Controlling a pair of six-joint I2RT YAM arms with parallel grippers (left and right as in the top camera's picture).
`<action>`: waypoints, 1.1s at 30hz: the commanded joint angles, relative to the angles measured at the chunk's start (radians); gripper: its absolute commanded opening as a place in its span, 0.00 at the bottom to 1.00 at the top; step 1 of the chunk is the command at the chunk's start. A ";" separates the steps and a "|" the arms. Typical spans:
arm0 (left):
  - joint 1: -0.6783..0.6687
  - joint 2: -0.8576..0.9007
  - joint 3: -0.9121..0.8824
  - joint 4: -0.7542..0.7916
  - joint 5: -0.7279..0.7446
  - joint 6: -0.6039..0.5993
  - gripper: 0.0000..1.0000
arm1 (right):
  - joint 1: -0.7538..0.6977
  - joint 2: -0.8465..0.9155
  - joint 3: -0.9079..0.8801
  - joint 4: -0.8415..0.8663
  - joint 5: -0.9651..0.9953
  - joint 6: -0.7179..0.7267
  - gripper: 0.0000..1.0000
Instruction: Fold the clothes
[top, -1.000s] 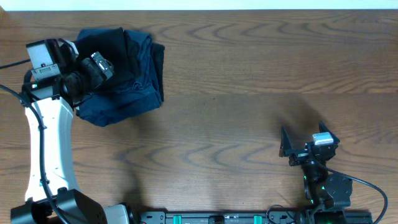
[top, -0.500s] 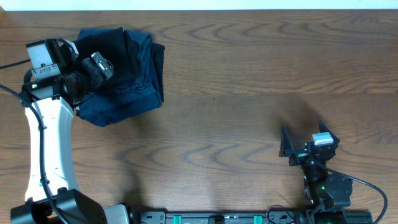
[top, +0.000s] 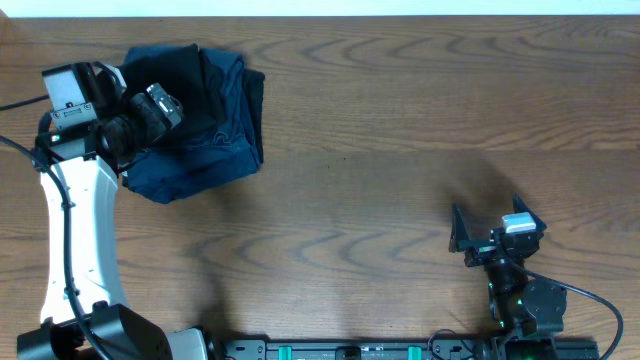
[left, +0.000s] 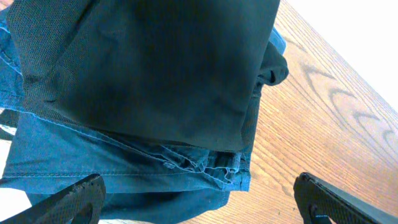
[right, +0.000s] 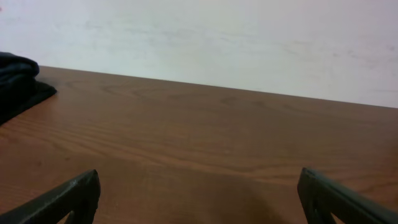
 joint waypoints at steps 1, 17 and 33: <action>0.003 0.005 -0.001 -0.002 -0.007 -0.002 0.98 | 0.007 -0.008 -0.002 -0.003 -0.004 -0.015 0.99; -0.041 -0.183 -0.007 -0.001 -0.007 -0.002 0.98 | 0.007 -0.008 -0.002 -0.003 -0.005 -0.015 0.99; -0.317 -0.679 -0.047 -0.046 -0.007 -0.001 0.98 | 0.007 -0.008 -0.002 -0.003 -0.005 -0.015 0.99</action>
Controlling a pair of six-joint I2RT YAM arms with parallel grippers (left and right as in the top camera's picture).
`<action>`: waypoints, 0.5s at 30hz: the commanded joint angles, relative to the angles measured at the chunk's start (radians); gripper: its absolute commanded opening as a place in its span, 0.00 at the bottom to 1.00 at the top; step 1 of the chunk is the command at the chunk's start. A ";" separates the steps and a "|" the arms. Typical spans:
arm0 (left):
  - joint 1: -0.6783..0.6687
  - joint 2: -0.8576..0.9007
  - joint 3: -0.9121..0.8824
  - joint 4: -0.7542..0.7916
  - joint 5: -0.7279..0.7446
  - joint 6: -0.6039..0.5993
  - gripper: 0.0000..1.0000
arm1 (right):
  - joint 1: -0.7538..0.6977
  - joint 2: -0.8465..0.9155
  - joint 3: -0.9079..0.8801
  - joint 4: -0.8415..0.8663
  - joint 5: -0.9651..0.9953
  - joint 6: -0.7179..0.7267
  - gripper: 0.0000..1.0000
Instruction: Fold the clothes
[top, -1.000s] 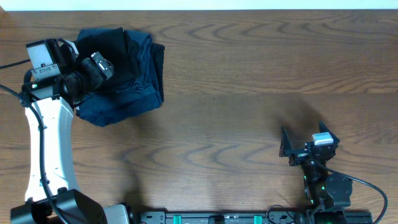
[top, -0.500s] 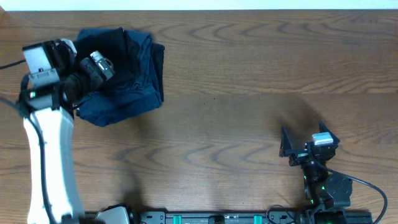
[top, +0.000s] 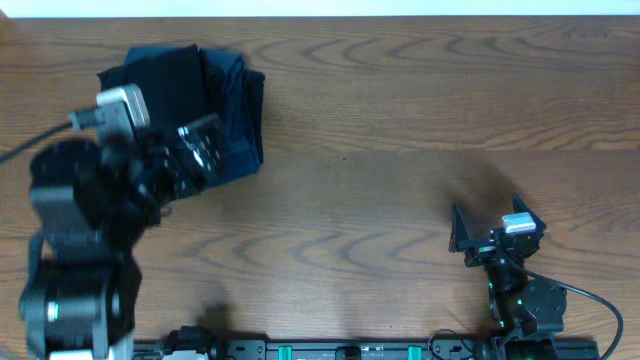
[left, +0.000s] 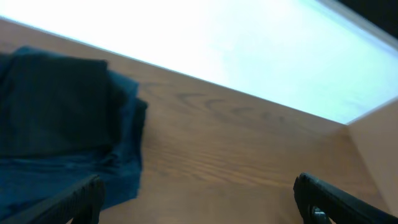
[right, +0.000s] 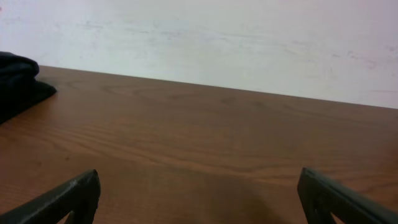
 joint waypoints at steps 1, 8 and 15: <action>-0.043 -0.087 -0.011 -0.007 -0.009 -0.001 0.98 | 0.007 -0.008 -0.002 -0.003 -0.005 -0.013 0.99; -0.081 -0.247 -0.018 -0.093 -0.009 -0.001 0.98 | 0.007 -0.008 -0.002 -0.003 -0.004 -0.013 0.99; -0.081 -0.386 -0.183 -0.082 -0.014 -0.001 0.98 | 0.007 -0.008 -0.002 -0.003 -0.004 -0.013 0.99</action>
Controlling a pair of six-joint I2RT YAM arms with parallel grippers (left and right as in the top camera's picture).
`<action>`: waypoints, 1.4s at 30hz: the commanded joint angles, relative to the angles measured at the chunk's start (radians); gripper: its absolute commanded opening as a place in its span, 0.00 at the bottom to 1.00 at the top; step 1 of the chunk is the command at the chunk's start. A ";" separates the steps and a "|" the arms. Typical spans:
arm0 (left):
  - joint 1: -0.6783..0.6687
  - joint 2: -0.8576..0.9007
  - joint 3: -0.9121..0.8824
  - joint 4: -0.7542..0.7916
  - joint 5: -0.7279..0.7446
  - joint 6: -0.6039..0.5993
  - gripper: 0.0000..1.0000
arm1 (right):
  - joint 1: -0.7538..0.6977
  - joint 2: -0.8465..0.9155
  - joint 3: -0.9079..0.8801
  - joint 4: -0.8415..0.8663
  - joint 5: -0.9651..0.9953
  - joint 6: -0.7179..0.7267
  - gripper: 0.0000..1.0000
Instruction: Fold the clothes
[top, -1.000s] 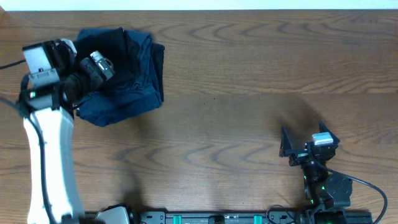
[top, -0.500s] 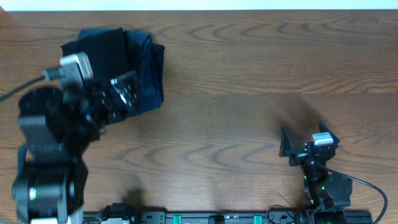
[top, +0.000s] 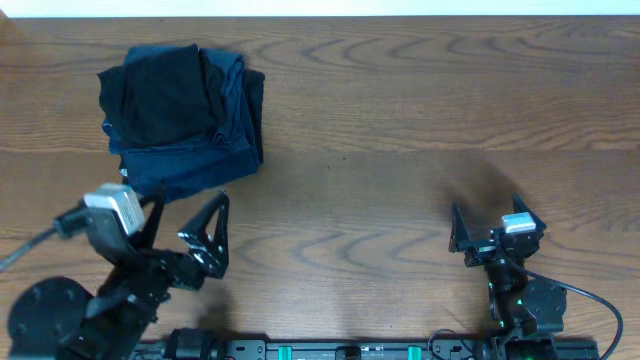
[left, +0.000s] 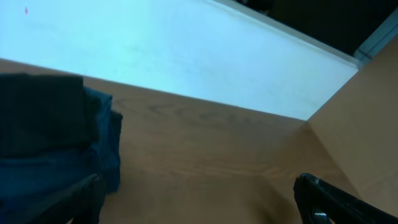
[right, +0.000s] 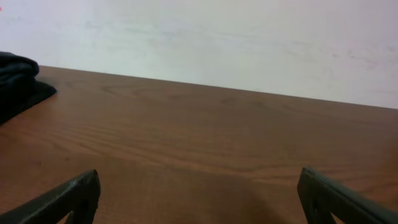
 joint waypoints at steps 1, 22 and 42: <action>-0.006 -0.060 -0.120 0.025 -0.021 -0.001 0.98 | 0.007 -0.008 -0.002 -0.003 -0.004 -0.013 0.99; -0.006 -0.422 -0.917 0.696 -0.182 0.010 0.98 | 0.007 -0.008 -0.002 -0.003 -0.005 -0.013 0.99; -0.006 -0.483 -1.165 0.947 -0.272 0.116 0.98 | 0.007 -0.008 -0.002 -0.003 -0.004 -0.013 0.99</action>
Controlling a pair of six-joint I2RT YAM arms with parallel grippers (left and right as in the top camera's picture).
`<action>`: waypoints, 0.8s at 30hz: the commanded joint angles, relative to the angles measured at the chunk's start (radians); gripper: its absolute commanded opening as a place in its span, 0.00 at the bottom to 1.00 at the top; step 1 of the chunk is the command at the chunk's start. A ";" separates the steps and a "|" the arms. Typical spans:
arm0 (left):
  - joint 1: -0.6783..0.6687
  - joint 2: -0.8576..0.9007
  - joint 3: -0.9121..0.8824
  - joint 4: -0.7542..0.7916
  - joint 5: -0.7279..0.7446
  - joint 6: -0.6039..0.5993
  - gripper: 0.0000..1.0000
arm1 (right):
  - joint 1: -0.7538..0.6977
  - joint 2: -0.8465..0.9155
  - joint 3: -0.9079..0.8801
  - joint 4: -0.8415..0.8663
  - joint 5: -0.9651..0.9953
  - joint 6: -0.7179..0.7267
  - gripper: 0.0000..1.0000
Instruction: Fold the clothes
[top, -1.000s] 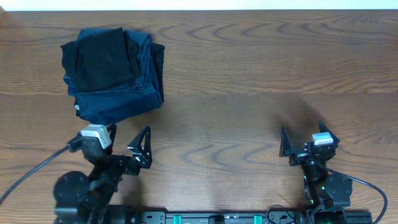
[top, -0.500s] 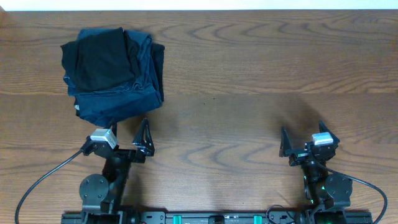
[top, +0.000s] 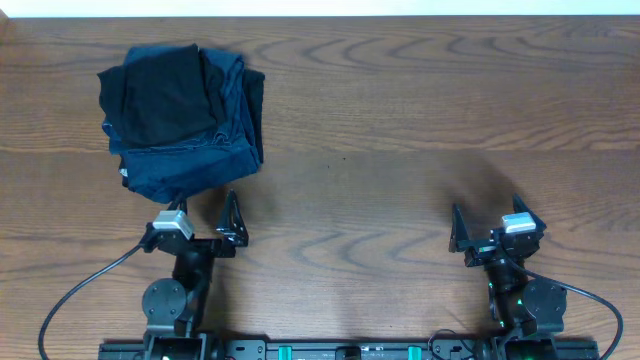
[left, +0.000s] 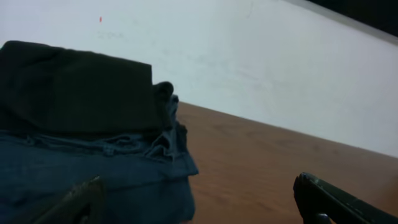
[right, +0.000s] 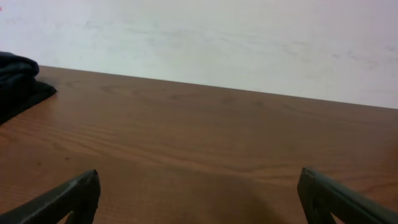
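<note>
A folded stack of clothes (top: 180, 105) lies at the far left of the table: a black garment (top: 165, 90) on top of a dark blue one (top: 195, 165). In the left wrist view the same stack (left: 87, 149) fills the left side, just ahead of the fingers. My left gripper (top: 205, 215) rests low at the near edge, just short of the stack, open and empty. My right gripper (top: 490, 225) sits at the near right edge, open and empty, far from the clothes. The right wrist view catches a corner of the stack (right: 18, 81) at far left.
The brown wooden table (top: 400, 130) stretches between the two arms. A white wall (right: 217, 37) rises behind the table's far edge. Cables trail from both arm bases at the near edge.
My left arm has dropped back and now sits low at the near edge, its wrist camera level with the stack. The clothes and the right arm are unchanged.
My left gripper was open right over the folded stack. Then it stood back from the stack, higher and nearer the front edge. It is now parked low at the near edge. The stack stayed folded in place, and the right arm never moved.
</note>
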 joint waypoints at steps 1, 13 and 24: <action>-0.006 -0.039 -0.012 -0.027 -0.013 0.074 0.98 | 0.007 -0.007 -0.002 -0.003 -0.005 -0.013 0.99; -0.006 -0.084 -0.012 -0.202 -0.015 0.277 0.98 | 0.007 -0.007 -0.002 -0.003 -0.004 -0.013 0.99; -0.021 -0.083 -0.012 -0.213 -0.016 0.304 0.98 | 0.007 -0.007 -0.002 -0.003 -0.005 -0.013 0.99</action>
